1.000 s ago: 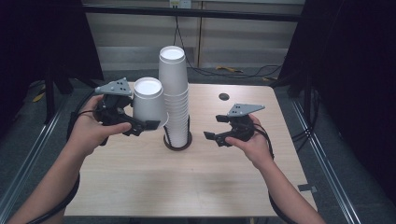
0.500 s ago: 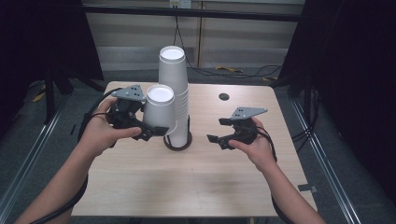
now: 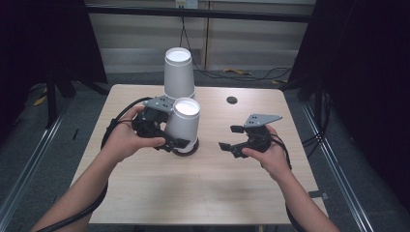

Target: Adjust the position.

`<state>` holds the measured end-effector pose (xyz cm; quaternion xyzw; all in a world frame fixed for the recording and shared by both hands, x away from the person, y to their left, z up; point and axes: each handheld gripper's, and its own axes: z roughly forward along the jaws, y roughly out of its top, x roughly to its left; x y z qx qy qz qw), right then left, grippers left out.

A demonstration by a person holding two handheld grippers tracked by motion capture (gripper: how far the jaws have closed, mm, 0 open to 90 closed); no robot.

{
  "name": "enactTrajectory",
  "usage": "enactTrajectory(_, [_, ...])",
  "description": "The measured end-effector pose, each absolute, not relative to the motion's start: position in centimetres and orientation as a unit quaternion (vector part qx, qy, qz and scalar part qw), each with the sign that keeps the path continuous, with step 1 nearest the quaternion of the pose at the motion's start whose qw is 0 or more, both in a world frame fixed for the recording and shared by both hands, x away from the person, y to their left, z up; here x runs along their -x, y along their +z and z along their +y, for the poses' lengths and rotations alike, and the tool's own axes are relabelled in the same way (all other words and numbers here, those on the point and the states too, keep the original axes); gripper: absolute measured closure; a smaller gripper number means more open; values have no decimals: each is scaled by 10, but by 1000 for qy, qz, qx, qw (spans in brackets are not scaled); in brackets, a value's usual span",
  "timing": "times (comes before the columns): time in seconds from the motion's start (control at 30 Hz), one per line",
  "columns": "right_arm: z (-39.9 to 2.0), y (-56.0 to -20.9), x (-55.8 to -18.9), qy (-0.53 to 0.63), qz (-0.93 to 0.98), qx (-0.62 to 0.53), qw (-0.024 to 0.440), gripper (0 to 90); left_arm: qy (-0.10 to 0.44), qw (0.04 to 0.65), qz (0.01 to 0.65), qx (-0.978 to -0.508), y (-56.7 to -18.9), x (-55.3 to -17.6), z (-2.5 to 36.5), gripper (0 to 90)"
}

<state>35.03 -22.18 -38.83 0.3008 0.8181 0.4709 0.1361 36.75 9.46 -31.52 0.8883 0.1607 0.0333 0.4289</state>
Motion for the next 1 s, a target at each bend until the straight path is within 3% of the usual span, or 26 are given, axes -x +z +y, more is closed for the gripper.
enactTrajectory(1.0, [-225, -398, -342, 422, 858, -270, 111, 221, 28, 333, 136, -933, -341, -367, 70, 133])
